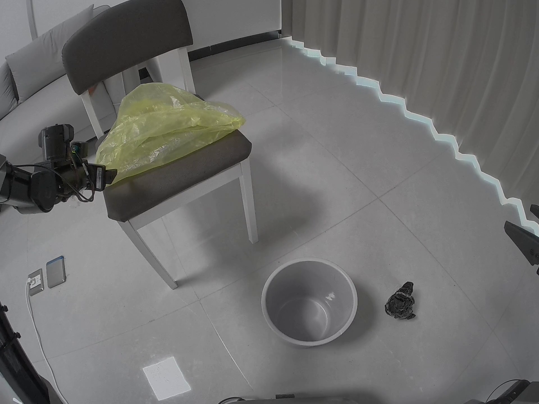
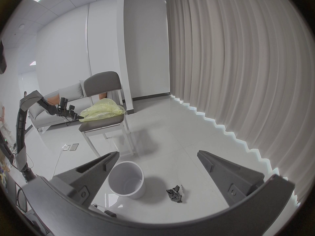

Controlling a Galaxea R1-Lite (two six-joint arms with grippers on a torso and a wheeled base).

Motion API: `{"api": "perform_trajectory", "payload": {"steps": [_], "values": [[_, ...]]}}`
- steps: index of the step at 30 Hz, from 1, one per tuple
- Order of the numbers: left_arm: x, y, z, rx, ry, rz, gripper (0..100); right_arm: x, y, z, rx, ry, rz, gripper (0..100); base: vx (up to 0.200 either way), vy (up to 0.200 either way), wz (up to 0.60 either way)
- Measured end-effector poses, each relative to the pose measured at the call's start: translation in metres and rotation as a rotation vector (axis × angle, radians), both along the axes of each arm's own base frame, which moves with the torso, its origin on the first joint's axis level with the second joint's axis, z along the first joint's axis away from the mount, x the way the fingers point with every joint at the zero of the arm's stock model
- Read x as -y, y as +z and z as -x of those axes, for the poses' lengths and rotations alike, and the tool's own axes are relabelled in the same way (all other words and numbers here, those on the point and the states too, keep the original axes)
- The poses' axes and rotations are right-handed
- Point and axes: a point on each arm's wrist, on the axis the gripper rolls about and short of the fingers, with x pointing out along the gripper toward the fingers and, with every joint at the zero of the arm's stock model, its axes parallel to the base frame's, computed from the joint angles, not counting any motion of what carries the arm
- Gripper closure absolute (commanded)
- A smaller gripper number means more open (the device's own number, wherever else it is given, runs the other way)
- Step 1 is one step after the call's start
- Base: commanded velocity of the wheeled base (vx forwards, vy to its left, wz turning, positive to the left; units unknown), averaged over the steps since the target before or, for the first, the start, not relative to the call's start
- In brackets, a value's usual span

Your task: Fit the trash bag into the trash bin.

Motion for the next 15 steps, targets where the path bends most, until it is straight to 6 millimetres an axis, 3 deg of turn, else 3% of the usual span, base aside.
{"api": "perform_trajectory", "payload": {"steps": [12,13,15], "values": [[-0.020,-0.007,-0.015,-0.022,0.039,0.005,0,0.000,0.000,0.000,-0.001,-0.001,-0.001,0,0.000,0.000,0.00],[-0.021,-0.007,-0.016,-0.018,0.042,0.005,100,0.000,0.000,0.000,-0.001,-0.001,-0.001,0,0.000,0.000,0.00],[-0.023,-0.008,-0.017,-0.013,0.048,0.008,100,0.000,0.000,0.000,-0.001,-0.001,-0.001,0,0.000,0.000,0.00]]}}
